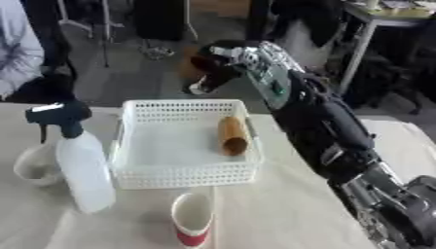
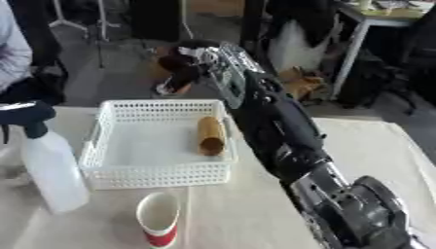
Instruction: Pick up objects on the table and place them in the box.
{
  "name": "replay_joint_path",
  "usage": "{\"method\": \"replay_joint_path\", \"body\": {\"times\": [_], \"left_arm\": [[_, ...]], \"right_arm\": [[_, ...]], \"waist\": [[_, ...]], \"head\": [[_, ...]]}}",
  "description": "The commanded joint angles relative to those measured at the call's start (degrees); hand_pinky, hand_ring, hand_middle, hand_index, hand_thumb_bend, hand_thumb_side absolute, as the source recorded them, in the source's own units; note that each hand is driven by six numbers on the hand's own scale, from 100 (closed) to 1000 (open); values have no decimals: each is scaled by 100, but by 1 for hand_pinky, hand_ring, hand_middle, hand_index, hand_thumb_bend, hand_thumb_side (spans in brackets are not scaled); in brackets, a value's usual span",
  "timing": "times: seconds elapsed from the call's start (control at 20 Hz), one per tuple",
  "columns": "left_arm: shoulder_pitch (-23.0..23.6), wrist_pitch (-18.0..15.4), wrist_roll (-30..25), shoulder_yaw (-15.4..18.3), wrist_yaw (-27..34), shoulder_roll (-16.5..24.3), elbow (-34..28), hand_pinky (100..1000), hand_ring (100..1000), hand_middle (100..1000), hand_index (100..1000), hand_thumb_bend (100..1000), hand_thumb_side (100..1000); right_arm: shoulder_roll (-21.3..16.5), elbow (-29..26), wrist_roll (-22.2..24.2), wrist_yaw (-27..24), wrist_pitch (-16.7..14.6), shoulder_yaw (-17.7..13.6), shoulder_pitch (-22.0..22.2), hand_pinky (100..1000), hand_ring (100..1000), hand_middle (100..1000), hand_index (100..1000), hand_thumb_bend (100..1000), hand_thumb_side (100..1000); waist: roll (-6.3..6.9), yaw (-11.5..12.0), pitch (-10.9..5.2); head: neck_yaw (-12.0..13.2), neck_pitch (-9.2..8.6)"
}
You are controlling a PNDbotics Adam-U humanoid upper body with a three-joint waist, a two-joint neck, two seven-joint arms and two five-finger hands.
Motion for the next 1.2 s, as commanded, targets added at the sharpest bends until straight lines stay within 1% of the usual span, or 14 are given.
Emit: {"method": "replay_joint_path", "body": {"times": [0.05,0.35,0.4,0.55,0.6,0.75,0.8,0.85,0.9,0.95,1.0,1.05,1.1,1.2], "left_arm": [[-91,-43,5,-13,40,11,-84,982,928,835,843,100,1000],[-97,-51,-14,-17,56,-16,-84,982,927,832,842,100,1000],[-96,-51,-15,-17,57,-18,-84,982,927,832,843,100,1000],[-97,-50,-18,-16,56,-20,-84,982,927,832,843,100,1000],[-93,-49,-20,-16,56,-21,-84,981,926,831,843,100,1000],[-82,-42,-25,-16,55,-25,-84,982,926,831,843,100,1000],[-81,-41,-26,-16,56,-26,-84,982,926,831,843,100,1000],[-80,-37,-31,-16,59,-28,-84,982,926,831,843,100,1000],[-79,-35,-37,-16,61,-29,-84,982,926,830,843,100,1000],[-78,-32,-40,-13,64,-29,-84,982,926,830,843,100,1000],[-77,-30,-42,-12,67,-29,-84,982,926,830,843,100,1000],[-76,-29,-45,-11,68,-29,-84,982,926,830,843,100,1000],[-75,-29,-47,-10,70,-29,-84,982,926,830,843,100,1000],[-72,-26,-52,-9,73,-31,-84,982,926,829,843,100,1000]], "right_arm": [[-24,53,-297,171,-216,-74,-45,100,346,392,519,100,530],[44,226,-572,291,-410,-101,82,100,352,397,525,100,538],[49,244,-607,317,-431,-99,96,100,371,417,547,100,546],[55,278,-708,394,-505,-102,122,100,374,419,551,100,548],[51,256,-773,426,-548,-97,117,100,465,477,642,142,608],[34,219,-1122,616,-766,-73,142,100,483,489,653,169,617],[37,241,-1186,657,-816,-77,145,209,556,566,751,267,690],[43,262,-1206,674,-916,-71,149,322,615,613,785,302,733],[40,284,-1209,684,-1000,-75,152,511,718,704,836,315,775],[38,307,-1185,694,-1069,-77,153,528,724,710,836,324,777],[35,322,-1161,702,-1116,-86,151,572,747,729,843,349,795],[31,330,-1138,711,-1145,-93,147,572,747,729,843,349,795],[29,333,-1121,719,-1161,-100,144,588,758,746,858,377,798],[23,331,-1102,742,-1175,-105,137,607,767,751,865,395,800]], "waist": [[49,22,-81],[61,50,-56],[63,54,-54],[67,61,-50],[66,61,-50],[64,60,-49],[63,59,-48],[61,54,-48],[61,51,-48],[60,49,-47],[60,48,-47],[59,46,-48],[59,45,-48],[57,42,-47]], "head": [[-62,-69],[-105,-74],[-112,-76],[-120,-75],[-121,-72],[-121,-70],[-120,-70],[-123,-65],[-125,-62],[-124,-58],[-123,-55],[-122,-52],[-121,-51],[-116,-49]]}}
